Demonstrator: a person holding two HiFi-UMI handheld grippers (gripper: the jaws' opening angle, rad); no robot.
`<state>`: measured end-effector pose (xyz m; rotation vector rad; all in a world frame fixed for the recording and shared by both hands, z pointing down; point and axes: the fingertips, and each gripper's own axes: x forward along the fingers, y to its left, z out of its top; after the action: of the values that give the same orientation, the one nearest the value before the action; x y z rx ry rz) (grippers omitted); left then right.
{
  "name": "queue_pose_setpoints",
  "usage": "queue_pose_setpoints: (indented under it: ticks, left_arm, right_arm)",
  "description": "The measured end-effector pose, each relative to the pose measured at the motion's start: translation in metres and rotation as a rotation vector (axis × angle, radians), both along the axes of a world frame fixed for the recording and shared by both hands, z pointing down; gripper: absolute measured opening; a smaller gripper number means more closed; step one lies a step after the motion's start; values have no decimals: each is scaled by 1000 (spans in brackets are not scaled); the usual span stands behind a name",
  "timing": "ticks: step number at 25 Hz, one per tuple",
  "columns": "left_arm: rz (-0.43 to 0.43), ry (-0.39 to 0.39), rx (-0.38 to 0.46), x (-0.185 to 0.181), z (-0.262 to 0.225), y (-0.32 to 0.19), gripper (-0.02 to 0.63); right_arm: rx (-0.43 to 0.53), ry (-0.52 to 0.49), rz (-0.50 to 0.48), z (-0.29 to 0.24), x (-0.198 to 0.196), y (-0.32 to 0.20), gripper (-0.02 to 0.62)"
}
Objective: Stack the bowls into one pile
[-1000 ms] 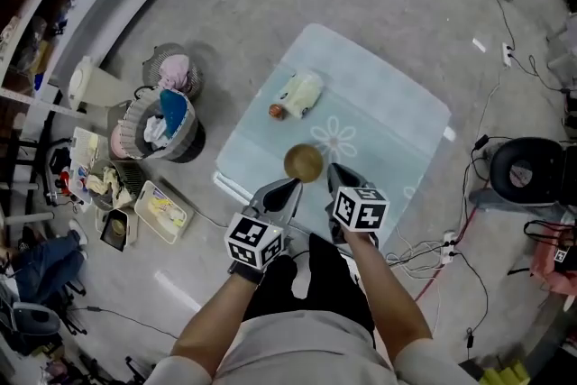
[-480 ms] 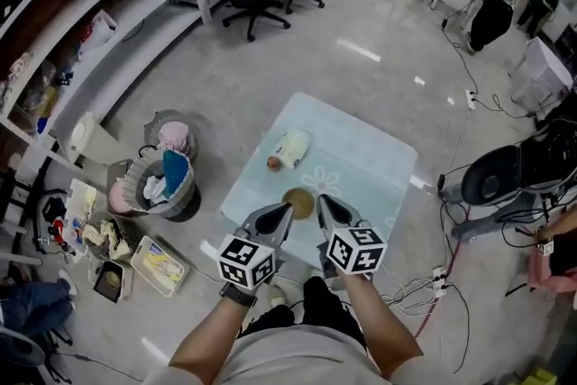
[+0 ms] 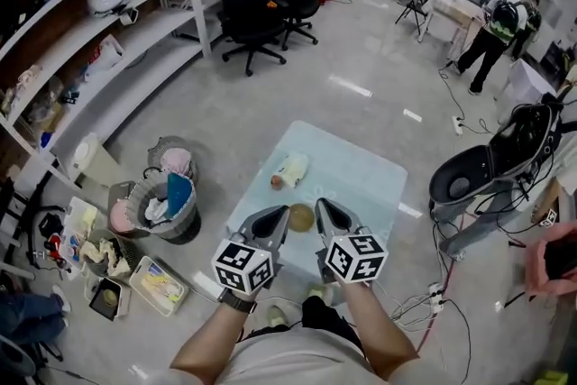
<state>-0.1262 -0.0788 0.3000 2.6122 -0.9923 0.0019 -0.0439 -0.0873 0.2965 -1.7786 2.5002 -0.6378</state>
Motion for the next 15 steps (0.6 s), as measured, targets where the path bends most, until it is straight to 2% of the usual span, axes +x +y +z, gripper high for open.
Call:
queue_pose_setpoints:
  ticks: [7, 15]
  left_arm:
    - [-6, 35, 61, -17, -40, 10, 6]
    - [-19, 63, 120, -24, -70, 11, 6]
  right_arm:
    - [84, 25, 9, -45, -14, 14, 9]
    - [142, 44, 23, -72, -14, 16, 9]
